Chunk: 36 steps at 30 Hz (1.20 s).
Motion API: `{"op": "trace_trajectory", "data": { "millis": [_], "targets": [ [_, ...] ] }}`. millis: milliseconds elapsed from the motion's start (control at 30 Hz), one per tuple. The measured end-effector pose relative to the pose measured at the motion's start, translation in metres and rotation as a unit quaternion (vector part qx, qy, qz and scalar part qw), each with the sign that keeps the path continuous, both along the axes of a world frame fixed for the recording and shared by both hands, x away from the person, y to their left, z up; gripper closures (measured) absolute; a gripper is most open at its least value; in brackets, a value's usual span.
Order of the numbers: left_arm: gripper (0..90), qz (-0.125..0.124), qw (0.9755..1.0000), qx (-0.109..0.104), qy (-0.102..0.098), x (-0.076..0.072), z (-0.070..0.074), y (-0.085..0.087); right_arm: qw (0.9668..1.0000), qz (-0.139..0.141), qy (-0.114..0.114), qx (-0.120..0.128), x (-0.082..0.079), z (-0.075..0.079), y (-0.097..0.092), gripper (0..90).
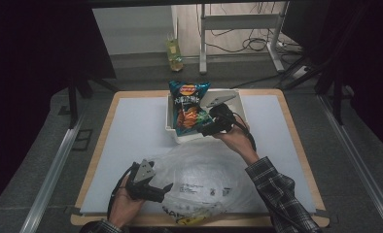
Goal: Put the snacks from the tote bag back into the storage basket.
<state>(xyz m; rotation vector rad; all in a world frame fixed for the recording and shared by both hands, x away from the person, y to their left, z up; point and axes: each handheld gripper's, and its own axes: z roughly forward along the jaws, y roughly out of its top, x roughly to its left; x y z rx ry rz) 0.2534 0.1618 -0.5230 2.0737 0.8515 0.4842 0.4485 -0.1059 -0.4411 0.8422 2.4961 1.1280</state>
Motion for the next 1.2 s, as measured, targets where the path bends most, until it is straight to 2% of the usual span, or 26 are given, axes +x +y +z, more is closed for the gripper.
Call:
{"op": "trace_trajectory", "data": {
  "millis": [367,933,1200],
  "targets": [
    [1.1,0.000,1.0000,0.002,0.000,0.000,0.000,0.000,1.0000,0.003,-0.001,-0.001,-0.008,-0.001,-0.006,10.6],
    [1.1,-0.001,1.0000,0.004,-0.001,0.000,0.000,0.000,0.9998,0.012,-0.016,0.006,-0.021,0.000,-0.013,8.6],
    [1.1,-0.001,1.0000,0.004,-0.001,0.000,0.000,0.000,0.9997,0.012,-0.021,-0.002,-0.026,-0.002,-0.016,7.7]
  ]
}}
